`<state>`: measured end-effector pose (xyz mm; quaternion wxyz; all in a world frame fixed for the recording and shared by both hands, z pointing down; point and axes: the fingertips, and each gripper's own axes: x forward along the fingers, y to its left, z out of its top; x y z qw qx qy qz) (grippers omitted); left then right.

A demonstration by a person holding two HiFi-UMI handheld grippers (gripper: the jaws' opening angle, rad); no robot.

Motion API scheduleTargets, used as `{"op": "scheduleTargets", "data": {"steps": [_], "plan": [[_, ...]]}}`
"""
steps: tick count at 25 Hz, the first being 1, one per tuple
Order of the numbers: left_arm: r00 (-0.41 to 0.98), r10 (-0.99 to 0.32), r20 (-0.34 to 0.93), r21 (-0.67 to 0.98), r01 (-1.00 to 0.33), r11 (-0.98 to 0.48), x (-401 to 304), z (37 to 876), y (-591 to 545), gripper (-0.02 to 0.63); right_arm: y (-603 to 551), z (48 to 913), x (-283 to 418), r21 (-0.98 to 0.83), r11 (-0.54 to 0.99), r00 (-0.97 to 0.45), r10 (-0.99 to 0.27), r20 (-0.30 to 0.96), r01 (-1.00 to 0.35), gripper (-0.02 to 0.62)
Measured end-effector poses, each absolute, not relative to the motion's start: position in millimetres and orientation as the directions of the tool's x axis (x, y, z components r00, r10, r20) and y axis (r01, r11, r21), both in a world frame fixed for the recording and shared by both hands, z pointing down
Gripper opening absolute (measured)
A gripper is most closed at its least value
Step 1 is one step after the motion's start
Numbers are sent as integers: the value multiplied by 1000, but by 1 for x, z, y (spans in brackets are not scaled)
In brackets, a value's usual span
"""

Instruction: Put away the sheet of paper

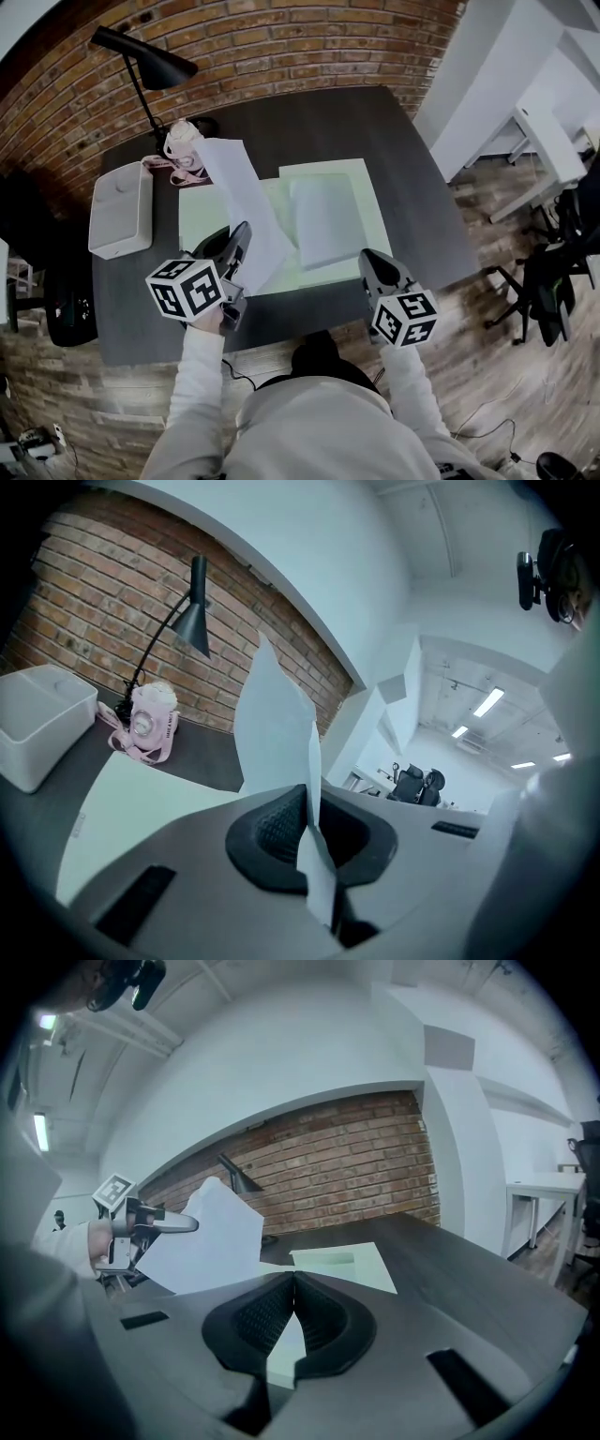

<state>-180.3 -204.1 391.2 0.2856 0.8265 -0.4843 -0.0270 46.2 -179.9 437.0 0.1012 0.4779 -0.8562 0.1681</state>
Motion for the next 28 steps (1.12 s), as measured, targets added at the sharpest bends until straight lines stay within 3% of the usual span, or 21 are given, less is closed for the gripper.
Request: {"op": "scheduleTargets", "data": {"steps": [16,28], "plan": [[664,-714,219,571,-681,-458,-106,411,-253,17,-205,450,89,-226,424,-480,-804,350,-877,28],[635,-656,408,581,-735,-350,-117,504,-250,17,-211,464,94,-246,419,-484,-789,377,-874,28]]}}
